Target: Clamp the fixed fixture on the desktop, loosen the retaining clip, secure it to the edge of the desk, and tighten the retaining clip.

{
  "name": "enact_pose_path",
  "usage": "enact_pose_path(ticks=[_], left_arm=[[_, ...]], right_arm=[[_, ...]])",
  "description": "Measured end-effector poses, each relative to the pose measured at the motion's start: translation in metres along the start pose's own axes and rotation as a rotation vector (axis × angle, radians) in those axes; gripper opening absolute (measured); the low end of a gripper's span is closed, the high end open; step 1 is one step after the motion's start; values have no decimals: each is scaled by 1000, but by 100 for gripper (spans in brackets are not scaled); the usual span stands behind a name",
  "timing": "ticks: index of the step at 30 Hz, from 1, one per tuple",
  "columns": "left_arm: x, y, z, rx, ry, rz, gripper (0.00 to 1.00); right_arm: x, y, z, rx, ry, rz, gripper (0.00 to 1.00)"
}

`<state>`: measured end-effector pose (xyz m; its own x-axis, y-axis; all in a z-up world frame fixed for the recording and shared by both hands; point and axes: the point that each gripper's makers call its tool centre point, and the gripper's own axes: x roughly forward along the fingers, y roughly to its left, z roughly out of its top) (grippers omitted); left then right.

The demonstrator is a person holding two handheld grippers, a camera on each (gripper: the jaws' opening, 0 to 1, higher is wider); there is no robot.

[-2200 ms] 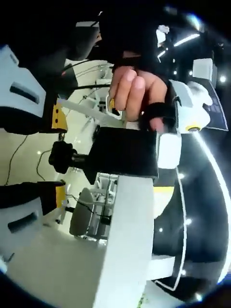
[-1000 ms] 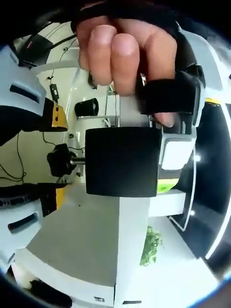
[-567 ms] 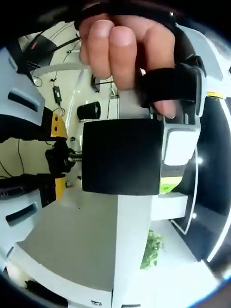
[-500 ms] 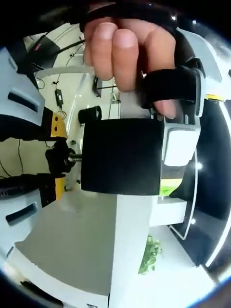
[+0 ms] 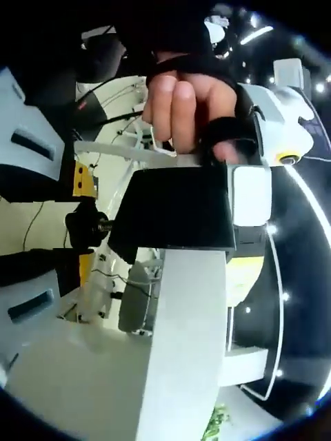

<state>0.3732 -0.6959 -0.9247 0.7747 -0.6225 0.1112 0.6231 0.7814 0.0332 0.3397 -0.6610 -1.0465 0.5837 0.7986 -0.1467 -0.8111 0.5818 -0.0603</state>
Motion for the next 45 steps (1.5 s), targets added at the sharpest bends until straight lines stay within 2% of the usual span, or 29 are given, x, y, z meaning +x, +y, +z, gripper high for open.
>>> enact_pose_path(ticks=[3,6,13,20,25,29,32,36,40,42,45], left_arm=[[0,0,0,-3,2,0,1],[1,1,-1,-6,6,1,1],[1,1,-1,-2,1,0,1],[1,0,-2,-3,2,-3,1],[1,-1,-2,-3,2,-4,1],[1,-2,-2,-4,3,-4,1],[1,-1,-2,-12,10,-2,1],[1,-1,-2,-11,8,-1,1],[0,-1,0,0,-3,0,1],[-1,-1,1,9,-14,2,1],[-1,-1,4,22,-31,2,1]], right_arm=[[1,1,0,-24,-30,99,23],[4,1,0,-62,-62,168,23],[4,5,-1,-39,-104,310,23],[2,12,-1,-51,-133,345,23],[2,12,0,-46,-125,338,24],[1,8,1,-121,-120,286,26],[-4,10,1,-119,-90,224,27],[-11,5,-1,-95,-32,49,32],[-18,10,4,-9,-25,-86,38],[-18,17,6,-19,-14,-145,44],[-16,20,4,34,-10,-289,51]])
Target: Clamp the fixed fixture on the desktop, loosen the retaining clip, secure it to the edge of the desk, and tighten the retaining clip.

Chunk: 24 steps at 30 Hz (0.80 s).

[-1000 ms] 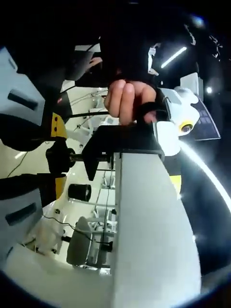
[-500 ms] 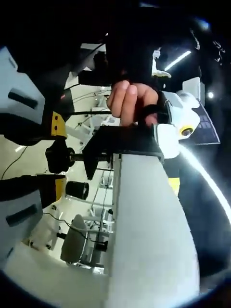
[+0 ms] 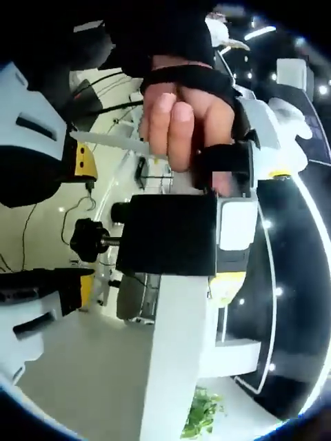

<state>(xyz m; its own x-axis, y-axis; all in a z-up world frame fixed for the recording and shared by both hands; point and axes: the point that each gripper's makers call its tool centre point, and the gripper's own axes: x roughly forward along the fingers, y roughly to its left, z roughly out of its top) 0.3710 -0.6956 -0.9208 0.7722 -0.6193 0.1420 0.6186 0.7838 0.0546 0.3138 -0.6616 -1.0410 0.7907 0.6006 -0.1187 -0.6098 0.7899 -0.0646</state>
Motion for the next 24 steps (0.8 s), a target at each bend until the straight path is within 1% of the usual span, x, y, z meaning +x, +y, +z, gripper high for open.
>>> enact_pose_path(ticks=[2,3,4,5,6,7,8,9,12,16,17,19,21,24], left_arm=[[0,0,1,3,-3,-2,1],[0,-1,1,4,-4,-4,1],[0,-1,1,5,-6,-4,1],[-1,-1,2,5,-6,-4,1],[-1,-1,2,5,-5,-4,1],[-1,0,2,5,-5,-4,1],[-1,0,2,5,-6,-4,1],[-1,0,2,6,-7,-4,1],[-1,0,3,9,-10,-3,1],[-1,0,3,12,-12,-3,1],[-2,0,3,12,-13,-3,1],[-2,0,3,13,-14,-3,1],[-2,0,3,13,-13,-3,1],[-2,1,3,13,-13,-3,1]], right_arm=[[-3,-7,-2,7,14,-117,55],[-1,-10,-3,44,10,-155,55],[0,-13,-5,100,17,-189,55],[-1,-17,-6,123,25,-227,55],[-2,-21,-3,124,12,-259,54],[-2,-21,-2,121,8,-271,53],[1,-21,-4,147,19,-280,52],[2,-21,-3,153,20,-281,52],[5,-19,-4,135,31,-292,49],[6,-21,-7,146,51,-307,39],[6,-22,-9,136,67,-321,36],[9,-23,-13,138,97,-327,29],[9,-23,-14,147,97,-329,29],[11,-25,-12,138,89,-338,27]])
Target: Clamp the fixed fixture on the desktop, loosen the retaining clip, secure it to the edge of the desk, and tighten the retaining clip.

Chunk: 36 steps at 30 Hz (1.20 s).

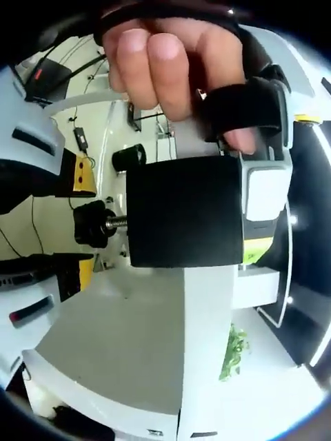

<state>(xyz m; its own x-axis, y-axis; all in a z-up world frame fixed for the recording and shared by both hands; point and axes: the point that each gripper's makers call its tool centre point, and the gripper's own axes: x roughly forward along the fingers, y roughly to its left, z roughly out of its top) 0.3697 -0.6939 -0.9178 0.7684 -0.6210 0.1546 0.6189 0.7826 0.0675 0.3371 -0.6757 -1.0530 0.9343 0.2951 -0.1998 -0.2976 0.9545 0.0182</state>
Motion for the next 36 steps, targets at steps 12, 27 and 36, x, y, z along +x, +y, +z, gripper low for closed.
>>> enact_pose_path(ticks=[12,27,36], left_arm=[[0,0,-2,-5,8,0,1],[2,-1,-6,-26,30,-6,1],[4,1,-7,-25,32,5,1]], right_arm=[[4,3,1,2,-26,60,22],[7,15,1,-100,-33,561,21],[10,18,0,-120,-69,803,22]])
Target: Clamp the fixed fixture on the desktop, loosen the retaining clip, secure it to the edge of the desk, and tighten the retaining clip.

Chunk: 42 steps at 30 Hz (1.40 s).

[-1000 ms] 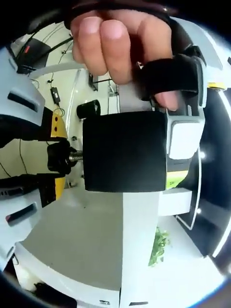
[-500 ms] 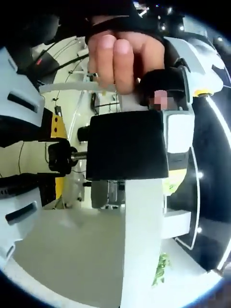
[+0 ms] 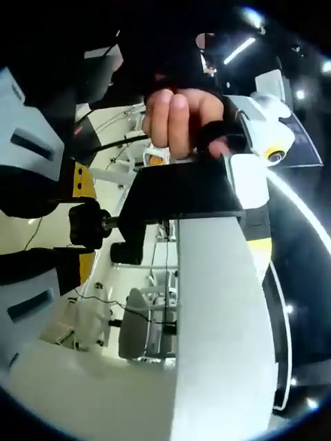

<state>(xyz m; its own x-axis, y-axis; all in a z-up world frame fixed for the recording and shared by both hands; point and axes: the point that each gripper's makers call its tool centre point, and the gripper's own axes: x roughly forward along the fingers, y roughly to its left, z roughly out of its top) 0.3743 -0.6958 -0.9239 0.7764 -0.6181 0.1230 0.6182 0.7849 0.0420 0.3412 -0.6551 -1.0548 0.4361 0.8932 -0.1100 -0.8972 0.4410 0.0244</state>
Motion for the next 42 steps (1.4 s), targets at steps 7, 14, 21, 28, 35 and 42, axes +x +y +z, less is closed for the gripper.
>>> enact_pose_path(ticks=[7,14,21,28,35,42], left_arm=[[1,0,-1,-16,5,-2,2],[1,-2,-2,-20,9,-19,3],[2,0,-2,-28,15,-20,2],[1,-1,-2,-29,17,-24,2],[0,-1,-3,-34,24,-25,2],[-2,-2,-1,-29,17,-22,2]], right_arm=[[3,-2,-2,-1,-22,90,22],[1,4,-1,9,-52,100,22],[1,8,0,6,-34,91,22],[0,9,2,-18,-33,62,23],[3,9,3,-21,-59,-17,25],[-10,0,2,-1,-40,-189,31]])
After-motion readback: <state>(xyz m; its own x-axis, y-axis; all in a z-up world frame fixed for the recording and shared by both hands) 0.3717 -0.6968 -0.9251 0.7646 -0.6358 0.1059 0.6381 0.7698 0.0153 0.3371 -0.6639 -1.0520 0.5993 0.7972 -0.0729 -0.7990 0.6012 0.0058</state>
